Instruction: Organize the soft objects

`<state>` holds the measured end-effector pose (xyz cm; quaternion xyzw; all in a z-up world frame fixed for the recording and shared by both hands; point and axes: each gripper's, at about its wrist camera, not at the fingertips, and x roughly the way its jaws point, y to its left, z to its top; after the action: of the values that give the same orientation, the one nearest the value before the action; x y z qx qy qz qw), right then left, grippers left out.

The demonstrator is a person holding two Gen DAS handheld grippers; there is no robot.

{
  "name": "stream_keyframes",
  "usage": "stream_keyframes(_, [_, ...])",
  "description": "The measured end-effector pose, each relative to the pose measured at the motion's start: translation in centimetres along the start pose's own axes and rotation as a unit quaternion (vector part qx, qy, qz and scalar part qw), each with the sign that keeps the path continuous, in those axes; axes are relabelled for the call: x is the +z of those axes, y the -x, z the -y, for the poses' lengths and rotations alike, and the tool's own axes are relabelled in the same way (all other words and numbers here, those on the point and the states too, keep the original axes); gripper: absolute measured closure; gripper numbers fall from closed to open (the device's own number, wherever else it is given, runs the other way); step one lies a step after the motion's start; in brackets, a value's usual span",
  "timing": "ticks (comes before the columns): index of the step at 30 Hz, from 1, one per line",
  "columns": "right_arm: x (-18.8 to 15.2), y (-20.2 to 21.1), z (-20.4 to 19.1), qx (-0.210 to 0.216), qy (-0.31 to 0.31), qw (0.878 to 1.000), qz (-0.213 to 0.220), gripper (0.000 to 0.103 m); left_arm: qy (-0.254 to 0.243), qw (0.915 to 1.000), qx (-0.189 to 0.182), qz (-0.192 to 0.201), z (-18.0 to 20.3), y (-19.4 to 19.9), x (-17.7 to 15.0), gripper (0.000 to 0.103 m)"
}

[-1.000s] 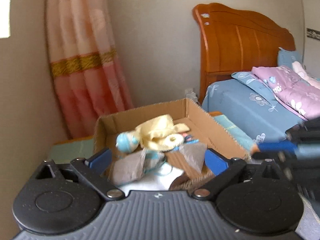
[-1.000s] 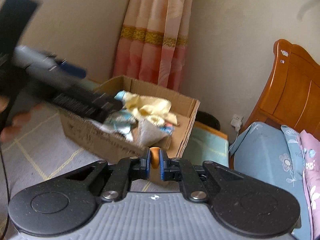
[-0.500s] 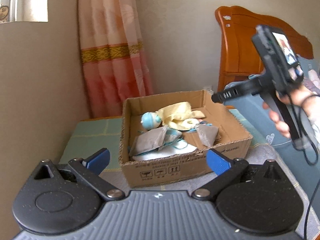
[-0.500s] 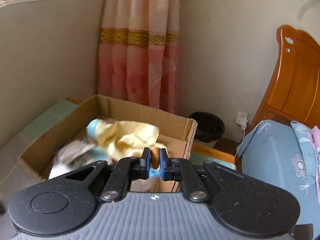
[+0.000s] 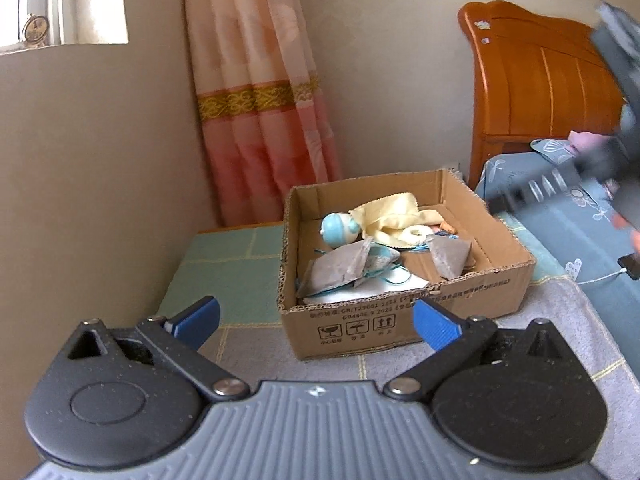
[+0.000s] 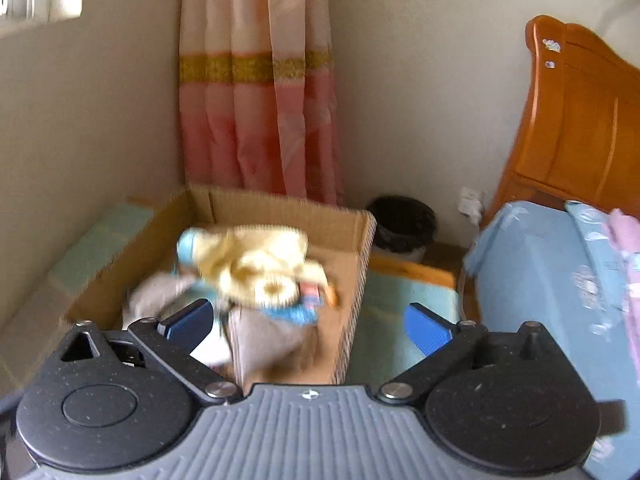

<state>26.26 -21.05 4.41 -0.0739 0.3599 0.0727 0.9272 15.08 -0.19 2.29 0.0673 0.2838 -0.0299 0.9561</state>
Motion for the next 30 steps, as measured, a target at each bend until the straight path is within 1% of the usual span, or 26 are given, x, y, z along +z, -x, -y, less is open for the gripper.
stream_keyframes(2, [-1.2,1.3,-1.3,-0.040,0.017,0.999,-0.019,0.000,0.009,0.9998,0.005,-0.018,-0.1,0.1,0.4,0.001])
stream_keyframes(4, [-2.5,2.2,-2.2,-0.077,0.020,0.996,-0.039,0.000,0.020,0.9993,0.006,-0.030,-0.2,0.2,0.7,0.001])
stream_keyframes(7, [-4.4,3.5,-3.1,-0.099,0.004,0.993,-0.062,0.000,0.022,0.9991,0.010,-0.035,-0.1,0.6,1.1,0.001])
stream_keyframes(11, [-6.0,5.2,-3.7,-0.097,-0.021,0.993,-0.071,0.000,0.025,0.9988,0.015,-0.040,0.1,0.7,1.8,0.001])
stream_keyframes(16, [-6.4,7.2,-3.9,-0.089,-0.061,0.993,-0.057,0.000,0.028,0.9985,0.010,-0.047,0.4,0.9,2.1,0.000])
stream_keyframes(24, [-6.3,8.0,-4.1,-0.092,-0.071,0.992,-0.045,0.000,0.025,0.9982,0.015,-0.053,0.6,1.0,2.2,0.001])
stream_keyframes(30, [-6.2,8.4,-4.1,-0.087,-0.071,0.993,-0.040,0.000,0.025,0.9982,0.013,-0.052,0.6,1.1,2.2,0.000])
